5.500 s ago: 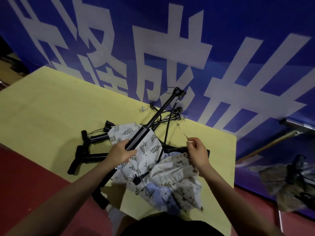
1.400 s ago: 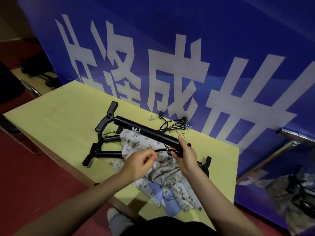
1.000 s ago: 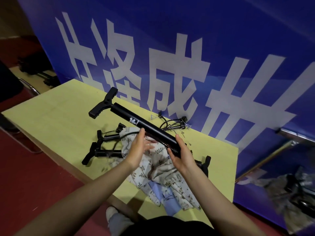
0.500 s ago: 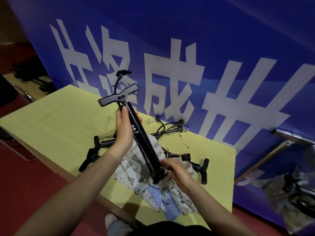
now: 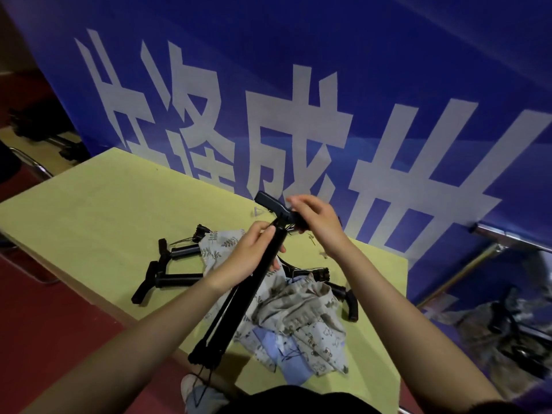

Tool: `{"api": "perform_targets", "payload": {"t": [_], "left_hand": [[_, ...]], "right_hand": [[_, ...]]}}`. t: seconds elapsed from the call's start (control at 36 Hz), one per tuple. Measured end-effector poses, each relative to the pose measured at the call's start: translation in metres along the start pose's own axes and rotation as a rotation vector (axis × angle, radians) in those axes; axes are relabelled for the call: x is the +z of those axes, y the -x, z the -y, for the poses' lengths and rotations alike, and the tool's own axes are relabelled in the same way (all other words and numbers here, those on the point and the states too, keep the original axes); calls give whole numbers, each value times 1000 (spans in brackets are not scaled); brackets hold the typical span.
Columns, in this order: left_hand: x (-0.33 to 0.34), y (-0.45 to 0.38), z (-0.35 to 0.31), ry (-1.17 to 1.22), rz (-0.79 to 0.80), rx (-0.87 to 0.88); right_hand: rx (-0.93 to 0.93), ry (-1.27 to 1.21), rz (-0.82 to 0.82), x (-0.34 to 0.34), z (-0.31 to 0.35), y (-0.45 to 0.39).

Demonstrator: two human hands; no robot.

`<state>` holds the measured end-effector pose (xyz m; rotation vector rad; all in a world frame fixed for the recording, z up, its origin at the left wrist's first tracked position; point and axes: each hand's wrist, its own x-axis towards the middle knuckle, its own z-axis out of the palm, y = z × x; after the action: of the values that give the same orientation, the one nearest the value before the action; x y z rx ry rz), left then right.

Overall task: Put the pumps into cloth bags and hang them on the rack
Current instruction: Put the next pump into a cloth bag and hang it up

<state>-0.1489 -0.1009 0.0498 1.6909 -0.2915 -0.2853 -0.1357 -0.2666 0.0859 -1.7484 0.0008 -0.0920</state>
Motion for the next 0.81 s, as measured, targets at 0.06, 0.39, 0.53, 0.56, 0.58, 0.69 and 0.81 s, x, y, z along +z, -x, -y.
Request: {"api": "perform_targets", "payload": {"t": [0.06, 0.39, 0.53, 0.56, 0.58, 0.69, 0.81], "left_hand": [[1, 3, 4, 5, -4, -21], [3, 12, 30, -24, -34, -109], [0, 6, 37, -82, -123, -112], [-1, 5, 36, -49, -142, -116], [-2, 4, 35, -7, -158, -117], [-9, 2, 28, 81, -210, -88], [-14, 2, 22, 77, -188, -52]], "right_hand": [[-14, 67, 81, -1, -4, 1], [128, -163, 301, -12, -42, 28], [64, -150, 150, -6, -49, 36], [66, -152, 130, -7, -50, 37], [69, -160, 114, -8, -51, 37], [76, -216, 74, -12, -50, 37], [94, -240, 37, -15, -51, 33]]}}
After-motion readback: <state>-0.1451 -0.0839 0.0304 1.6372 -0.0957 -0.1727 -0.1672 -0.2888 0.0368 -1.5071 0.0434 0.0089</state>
